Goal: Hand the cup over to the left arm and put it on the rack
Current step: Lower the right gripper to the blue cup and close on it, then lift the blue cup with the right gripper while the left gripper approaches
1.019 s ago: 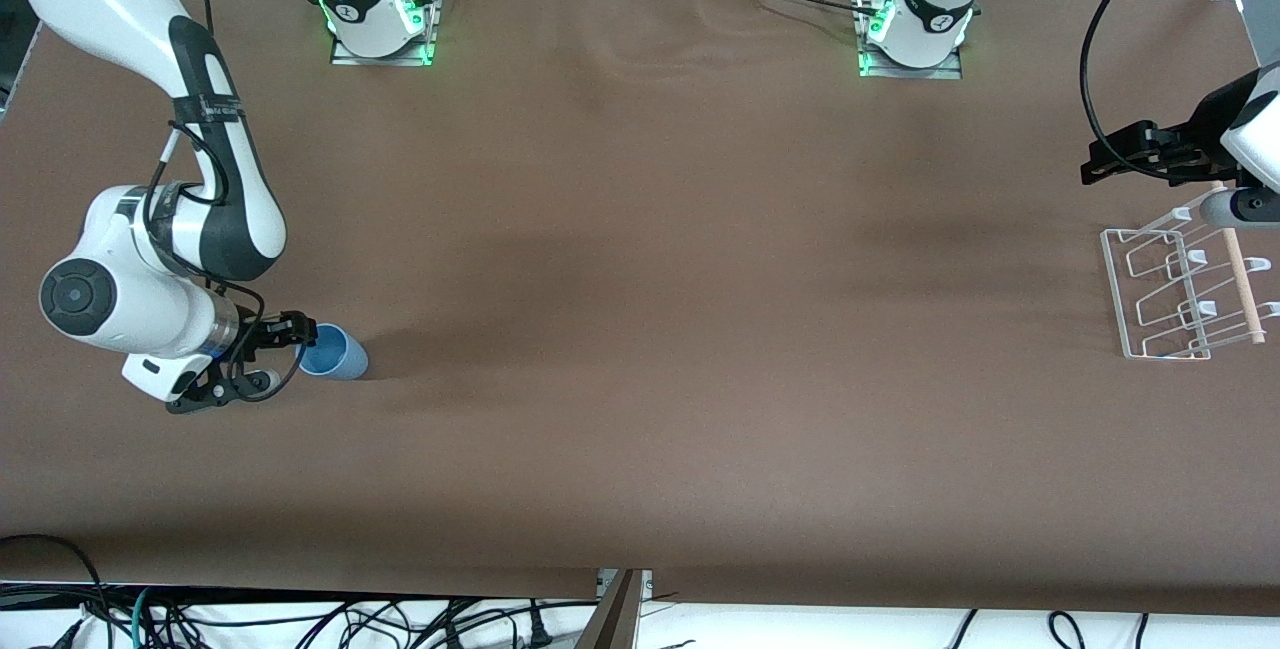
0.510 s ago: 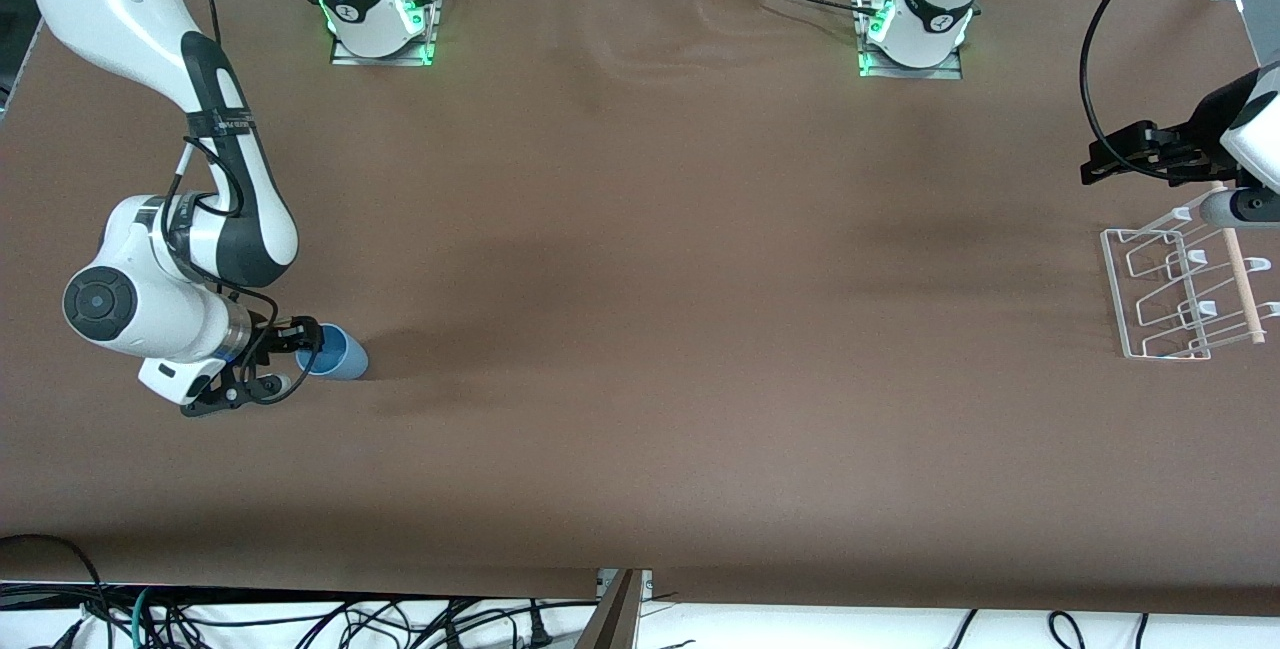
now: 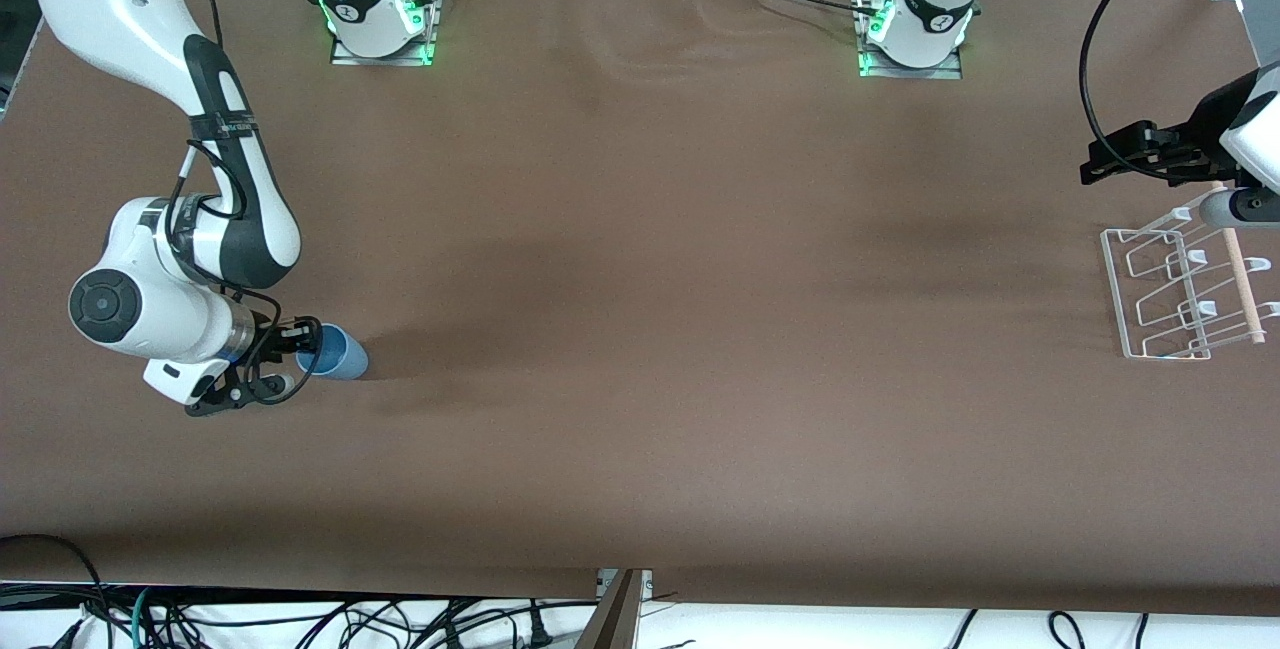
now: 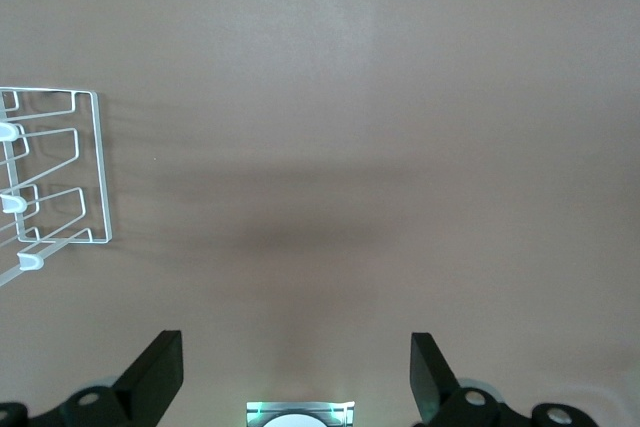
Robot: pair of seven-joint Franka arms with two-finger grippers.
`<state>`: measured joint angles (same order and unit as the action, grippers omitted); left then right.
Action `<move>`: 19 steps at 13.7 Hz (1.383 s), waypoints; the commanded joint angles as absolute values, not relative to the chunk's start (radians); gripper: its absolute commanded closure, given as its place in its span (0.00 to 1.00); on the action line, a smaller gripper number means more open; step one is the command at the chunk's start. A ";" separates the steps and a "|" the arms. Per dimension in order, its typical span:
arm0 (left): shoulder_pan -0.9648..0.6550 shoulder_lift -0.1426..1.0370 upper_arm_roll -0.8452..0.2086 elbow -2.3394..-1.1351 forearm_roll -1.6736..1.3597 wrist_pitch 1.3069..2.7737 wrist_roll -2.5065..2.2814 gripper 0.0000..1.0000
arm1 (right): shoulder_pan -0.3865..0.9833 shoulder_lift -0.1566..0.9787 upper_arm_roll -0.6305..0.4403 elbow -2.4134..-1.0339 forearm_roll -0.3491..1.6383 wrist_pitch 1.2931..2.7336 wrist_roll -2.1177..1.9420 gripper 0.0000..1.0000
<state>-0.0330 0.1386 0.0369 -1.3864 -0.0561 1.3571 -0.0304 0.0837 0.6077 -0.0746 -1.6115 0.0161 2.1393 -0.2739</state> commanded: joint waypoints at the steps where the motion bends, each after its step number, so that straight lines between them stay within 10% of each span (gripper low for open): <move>1: -0.026 0.153 0.026 -1.359 -0.069 1.344 -0.041 0.00 | 0.083 0.603 -0.071 -1.621 0.032 2.148 -0.288 0.52; 7: -0.034 0.163 0.026 -1.358 -0.069 1.347 -0.040 0.00 | 0.086 0.603 -0.071 -1.621 0.032 2.140 -0.276 1.00; 19: -0.020 0.190 0.026 -1.356 -0.169 1.342 0.047 0.00 | 0.181 0.583 -0.032 -1.341 0.348 1.590 0.122 1.00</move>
<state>-0.0293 0.1815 0.0274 -1.3686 -0.1318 1.3566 -0.0179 0.1642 0.5858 -0.0373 -1.3823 0.2793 1.6630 0.0099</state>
